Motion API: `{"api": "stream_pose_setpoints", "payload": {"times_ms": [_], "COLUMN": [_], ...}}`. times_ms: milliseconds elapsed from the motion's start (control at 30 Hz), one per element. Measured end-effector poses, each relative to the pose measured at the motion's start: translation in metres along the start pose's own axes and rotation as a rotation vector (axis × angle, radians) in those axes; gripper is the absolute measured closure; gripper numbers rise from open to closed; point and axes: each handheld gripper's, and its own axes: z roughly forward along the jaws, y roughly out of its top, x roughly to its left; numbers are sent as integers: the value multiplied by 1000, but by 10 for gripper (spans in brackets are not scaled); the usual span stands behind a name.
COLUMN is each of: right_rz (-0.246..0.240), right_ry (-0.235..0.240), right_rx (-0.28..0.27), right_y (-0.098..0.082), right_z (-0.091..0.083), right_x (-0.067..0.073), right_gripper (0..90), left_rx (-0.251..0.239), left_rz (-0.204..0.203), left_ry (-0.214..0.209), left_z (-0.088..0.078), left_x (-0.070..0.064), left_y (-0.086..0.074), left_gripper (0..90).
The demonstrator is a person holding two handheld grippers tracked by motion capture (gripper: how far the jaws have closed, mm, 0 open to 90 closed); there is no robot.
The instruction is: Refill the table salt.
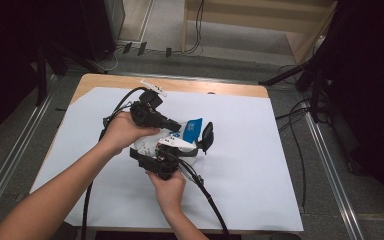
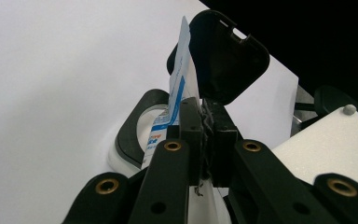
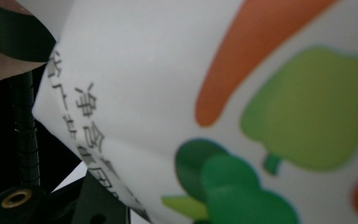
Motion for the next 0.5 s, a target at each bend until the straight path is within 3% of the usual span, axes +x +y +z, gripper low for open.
{"api": "stream_pose_setpoints", "payload": {"times_ms": [500], "right_rz": [-10], "right_ry": [-2], "right_rx": [14], "right_y": [1], "right_z": [-1], "right_x": [-1], "right_gripper": [527], "left_rx": [-4], "left_rz": [-2], "left_ry": [-4], "left_z": [0], "left_x": [1], "left_y": [0], "left_gripper": [882]}}
